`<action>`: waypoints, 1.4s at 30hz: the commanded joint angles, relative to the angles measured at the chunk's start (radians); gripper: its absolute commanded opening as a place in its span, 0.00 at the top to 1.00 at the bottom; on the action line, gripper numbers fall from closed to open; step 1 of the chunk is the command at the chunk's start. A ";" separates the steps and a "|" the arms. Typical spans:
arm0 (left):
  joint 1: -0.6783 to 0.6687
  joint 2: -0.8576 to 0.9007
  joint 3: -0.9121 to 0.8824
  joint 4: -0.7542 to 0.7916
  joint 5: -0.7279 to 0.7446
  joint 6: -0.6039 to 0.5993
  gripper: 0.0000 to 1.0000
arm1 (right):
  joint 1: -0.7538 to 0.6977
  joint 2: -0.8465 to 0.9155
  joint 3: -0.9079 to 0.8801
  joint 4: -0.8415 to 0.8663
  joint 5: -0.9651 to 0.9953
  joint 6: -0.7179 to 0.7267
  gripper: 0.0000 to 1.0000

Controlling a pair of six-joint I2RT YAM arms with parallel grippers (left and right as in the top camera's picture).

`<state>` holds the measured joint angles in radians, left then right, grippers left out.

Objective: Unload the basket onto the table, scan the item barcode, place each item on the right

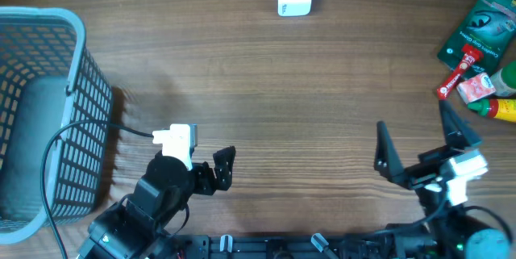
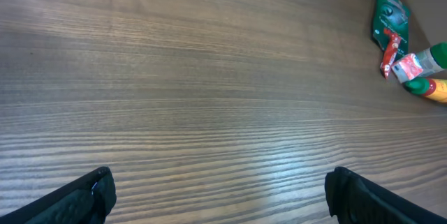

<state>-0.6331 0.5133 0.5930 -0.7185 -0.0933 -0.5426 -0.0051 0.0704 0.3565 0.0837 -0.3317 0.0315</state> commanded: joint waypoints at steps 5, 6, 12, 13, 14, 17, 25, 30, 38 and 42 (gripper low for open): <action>-0.002 -0.003 0.013 0.002 -0.013 0.015 0.00 | 0.008 -0.067 -0.209 0.103 0.089 0.011 0.00; -0.002 -0.003 0.013 0.002 -0.013 0.015 0.00 | 0.008 -0.067 -0.225 0.107 0.100 0.026 0.00; -0.002 -0.003 0.013 0.002 -0.013 0.015 0.00 | 0.008 -0.067 -0.336 0.114 0.152 0.109 0.00; -0.002 -0.003 0.013 0.002 -0.013 0.015 0.00 | 0.008 -0.067 -0.343 0.114 0.152 0.109 0.00; -0.002 -0.003 0.013 0.002 -0.013 0.015 0.00 | 0.008 -0.067 -0.352 0.105 0.152 0.109 0.00; -0.002 -0.003 0.013 0.002 -0.013 0.015 0.00 | 0.008 -0.067 -0.352 0.026 0.152 0.130 0.00; -0.002 -0.003 0.013 0.002 -0.013 0.015 0.00 | 0.008 -0.063 -0.351 -0.071 0.156 0.128 0.00; -0.002 -0.003 0.013 0.002 -0.013 0.015 0.00 | 0.008 -0.061 -0.351 -0.071 0.156 0.127 0.00; -0.002 -0.003 0.013 0.002 -0.013 0.015 0.00 | 0.008 -0.061 -0.351 -0.071 0.156 0.127 0.00; -0.002 -0.018 0.011 0.009 -0.010 0.014 0.00 | 0.008 -0.061 -0.351 -0.071 0.156 0.128 0.00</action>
<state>-0.6331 0.5129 0.5930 -0.7185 -0.0929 -0.5426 -0.0025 0.0166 0.0063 0.0105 -0.1967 0.1425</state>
